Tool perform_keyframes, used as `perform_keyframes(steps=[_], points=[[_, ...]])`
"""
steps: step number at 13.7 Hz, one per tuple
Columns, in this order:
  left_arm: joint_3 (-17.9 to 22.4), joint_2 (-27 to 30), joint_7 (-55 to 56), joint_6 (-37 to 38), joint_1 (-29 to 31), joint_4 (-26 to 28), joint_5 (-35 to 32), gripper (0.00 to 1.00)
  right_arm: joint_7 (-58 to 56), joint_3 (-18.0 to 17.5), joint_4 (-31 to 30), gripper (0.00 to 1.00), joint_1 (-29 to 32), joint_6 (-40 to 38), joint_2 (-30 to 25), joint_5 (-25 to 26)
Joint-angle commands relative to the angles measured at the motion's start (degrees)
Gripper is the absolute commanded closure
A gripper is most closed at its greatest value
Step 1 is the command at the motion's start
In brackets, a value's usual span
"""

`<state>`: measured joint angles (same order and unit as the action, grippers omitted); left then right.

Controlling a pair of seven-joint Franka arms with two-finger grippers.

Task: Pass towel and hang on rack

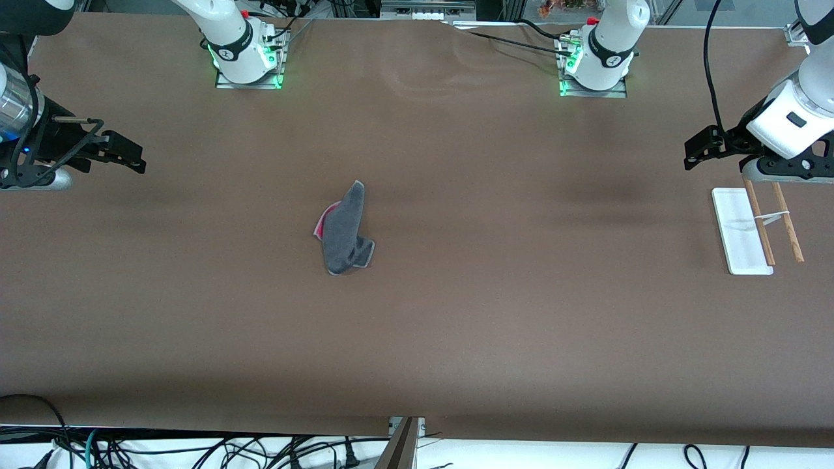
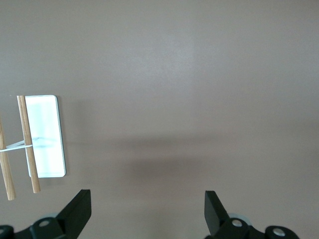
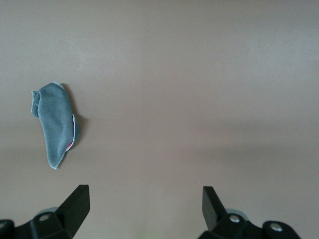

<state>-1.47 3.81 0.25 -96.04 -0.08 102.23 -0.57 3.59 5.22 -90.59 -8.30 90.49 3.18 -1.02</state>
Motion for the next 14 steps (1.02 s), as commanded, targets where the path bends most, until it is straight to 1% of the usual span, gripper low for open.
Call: perform_keyframes(steps=[1, 6, 8, 12, 14], points=[[-0.11, -1.0, -0.95, 1.38, 0.26, -1.95, 0.92, 0.0, -0.16, -0.3, -0.38, 0.0, 0.21, 0.3, -0.63, -0.29], [-0.38, -1.0, -0.69, 2.26, -0.09, -3.0, 0.92, 0.0, 0.36, -0.21, -0.73, 0.0, 0.21, 0.56, -0.2, -0.38], [-0.38, -1.0, -0.69, 2.44, -0.09, -3.0, 0.92, 0.0, 2.82, -0.21, -0.81, 0.0, 0.21, 0.74, 0.33, -0.38], [-0.38, -1.0, -0.77, 2.53, -0.18, -3.0, 0.92, 0.0, 2.83, -0.48, -1.69, 0.0, -0.31, 0.73, 0.51, -0.47], [-0.38, -1.09, -0.86, 2.53, -0.09, -3.0, 0.92, 0.0, 3.44, -2.58, -4.49, 0.0, -2.59, 4.66, 2.52, -1.08]])
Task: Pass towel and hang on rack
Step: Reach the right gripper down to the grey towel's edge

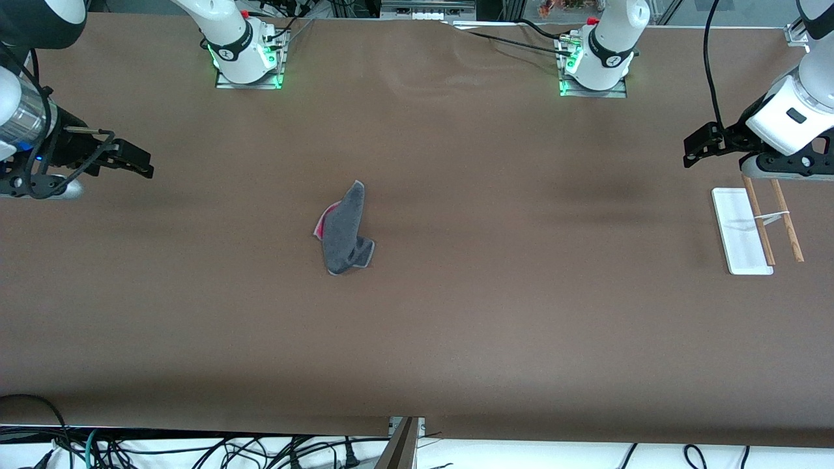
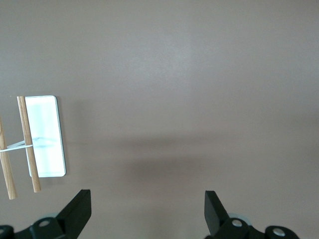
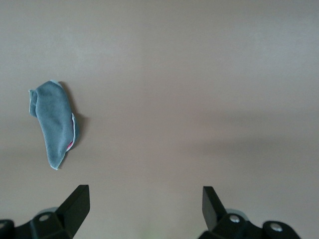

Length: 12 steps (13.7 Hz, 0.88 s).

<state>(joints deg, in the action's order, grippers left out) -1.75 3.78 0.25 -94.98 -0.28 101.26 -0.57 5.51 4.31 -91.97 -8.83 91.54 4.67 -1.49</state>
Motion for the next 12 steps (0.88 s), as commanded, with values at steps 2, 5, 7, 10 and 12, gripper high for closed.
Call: perform_keyframes(steps=[2, 5, 7, 10, 12], points=[[-0.09, -1.05, -0.86, 1.47, 0.1, -2.03, 0.92, 0.0, 8.08, -2.12, -6.54, 0.01, -5.65, 10.82, 4.19, -1.23], [-0.09, -1.05, -0.86, 1.47, 0.1, -2.03, 0.92, 0.0, 15.3, -2.21, -10.06, 0.01, -11.28, 21.54, 9.98, -1.32], [-0.09, -1.14, -0.86, 1.47, 0.19, -2.03, 0.92, 0.0, 18.29, -2.29, -13.66, 0.01, -14.09, 30.93, 13.68, -1.5], [-0.09, -1.14, -0.95, 1.47, 0.28, -2.03, 0.92, 0.0, 24.18, -2.47, -17.1, 0.01, -17.09, 41.15, 18.96, -1.5], [-0.09, -1.14, -0.95, 1.47, 0.36, -2.03, 0.92, 0.0, 24.28, -2.47, -18.77, 0.01, -17.27, 48.44, 22.2, -1.5]])
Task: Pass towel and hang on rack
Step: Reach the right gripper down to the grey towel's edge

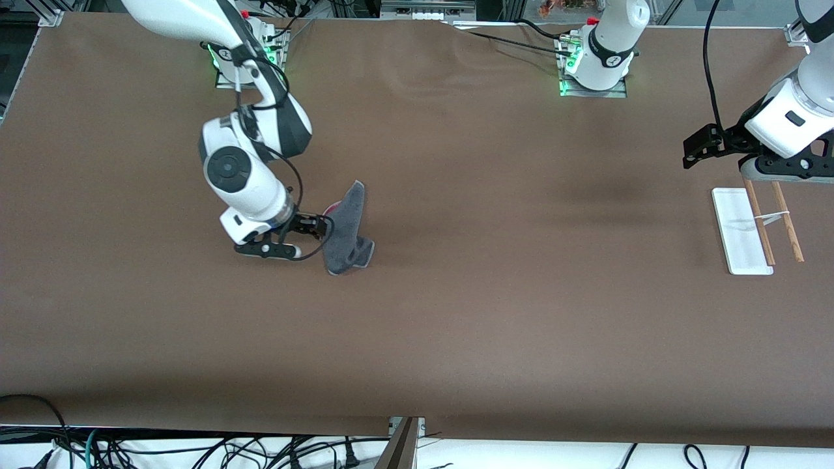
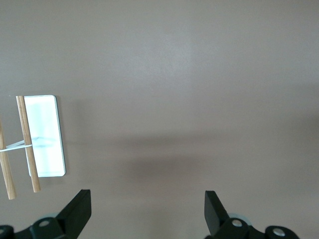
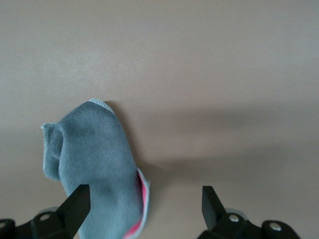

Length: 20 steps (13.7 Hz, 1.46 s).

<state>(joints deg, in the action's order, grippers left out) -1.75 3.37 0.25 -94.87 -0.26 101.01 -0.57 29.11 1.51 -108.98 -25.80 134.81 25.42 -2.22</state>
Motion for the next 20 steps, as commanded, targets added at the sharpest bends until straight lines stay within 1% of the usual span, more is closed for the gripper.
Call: perform_keyframes(steps=[1, 3, 5, 7, 9, 11, 14, 16, 18, 20], points=[[-0.1, -0.73, -0.95, 1.36, 0.26, -1.79, 0.92, 0.0, 0.77, 0.34, -1.85, 0.02, -0.3, 6.93, 2.78, -0.85], [-0.1, -0.73, -0.95, 1.36, 0.34, -1.79, 0.92, 0.0, 1.9, 0.25, -2.64, 0.03, -0.39, 7.04, 3.06, -0.77], [-0.1, -0.64, -0.86, 1.36, 0.34, -1.79, 0.92, 0.0, 3.49, -1.24, -4.48, 0.06, -0.39, 6.78, 2.36, -0.85], [-0.1, -0.73, -0.86, 1.36, 0.34, -1.79, 0.92, 0.0, 3.94, -1.33, -6.41, 0.07, -0.39, 6.78, 1.39, -0.85], [-0.1, -0.64, -0.86, 1.36, 0.26, -1.79, 0.92, 0.0, 3.94, -1.42, -7.3, 0.1, -0.39, 6.86, 1.04, -0.85], [-0.1, -0.64, -0.95, 1.36, 0.34, -1.79, 0.92, 0.0, 3.94, -1.42, -7.39, 0.18, -0.39, 6.69, 0.95, -0.85], [-0.1, -0.64, -0.95, 1.44, 0.34, -1.79, 0.92, 0.0, 3.76, -1.42, -7.57, 0.36, -0.39, 6.52, 0.6, -0.85], [-0.1, -0.73, -0.95, 1.36, 0.34, -1.79, 0.92, 0.0, 3.76, -1.42, -7.57, 0.46, -0.39, 6.51, 0.6, -0.85], [-0.1, -0.64, -0.86, 1.36, 0.34, -1.79, 0.92, 0.0, 3.76, -1.42, -7.57, 0.52, -0.39, 6.51, 0.6, -0.85], [-0.01, -0.64, -0.86, 1.44, 0.26, -1.79, 0.92, 0.0, 3.85, -1.42, -7.57, 0.54, -0.39, 6.6, 0.68, -0.85]])
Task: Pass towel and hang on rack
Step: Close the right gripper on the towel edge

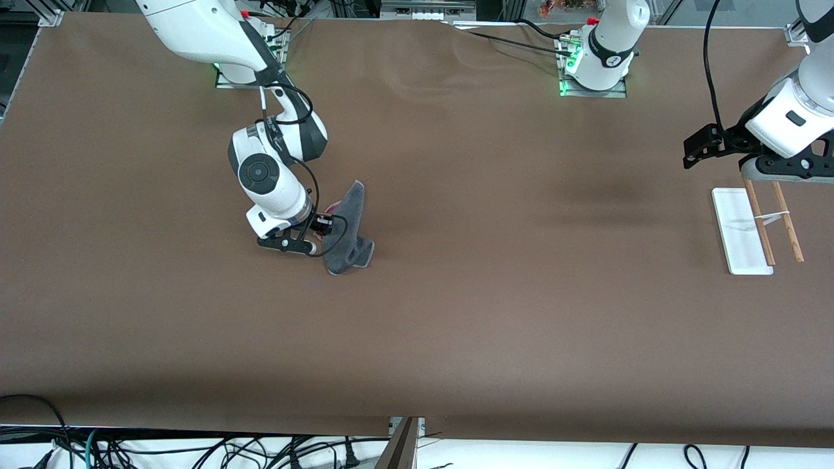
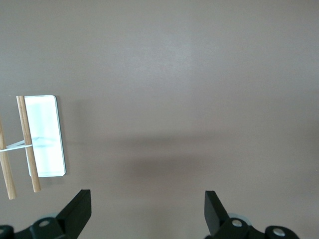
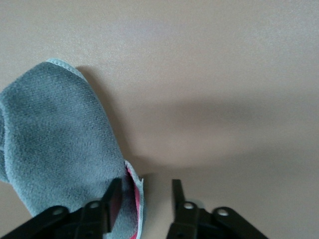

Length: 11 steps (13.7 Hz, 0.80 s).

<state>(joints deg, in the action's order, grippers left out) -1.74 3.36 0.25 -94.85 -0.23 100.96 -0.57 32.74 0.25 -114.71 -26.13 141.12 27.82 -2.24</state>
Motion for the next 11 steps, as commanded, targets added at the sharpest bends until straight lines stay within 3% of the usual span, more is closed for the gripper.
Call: perform_keyframes(steps=[1, 2, 6, 11], points=[[-0.1, -0.72, -0.86, 1.42, 0.32, -1.73, 0.92, 0.0, 0.22, -0.17, -1.83, 0.54, -0.06, 0.3, -1.72, -0.83], [-0.1, -0.72, -0.95, 1.33, 0.32, -1.73, 0.92, 0.0, 0.22, -0.17, -1.83, 0.55, -0.06, 0.3, -1.72, -0.83], [-0.02, -0.72, -0.86, 1.33, 0.23, -1.73, 0.92, 0.0, 0.57, -0.43, -1.74, 0.81, -0.06, 0.3, -1.54, -0.92], [-0.1, -0.72, -0.95, 1.33, 0.32, -1.73, 0.92, 0.0, 1.45, -0.78, -1.48, 0.96, -0.06, 0.3, -1.37, -0.92]])
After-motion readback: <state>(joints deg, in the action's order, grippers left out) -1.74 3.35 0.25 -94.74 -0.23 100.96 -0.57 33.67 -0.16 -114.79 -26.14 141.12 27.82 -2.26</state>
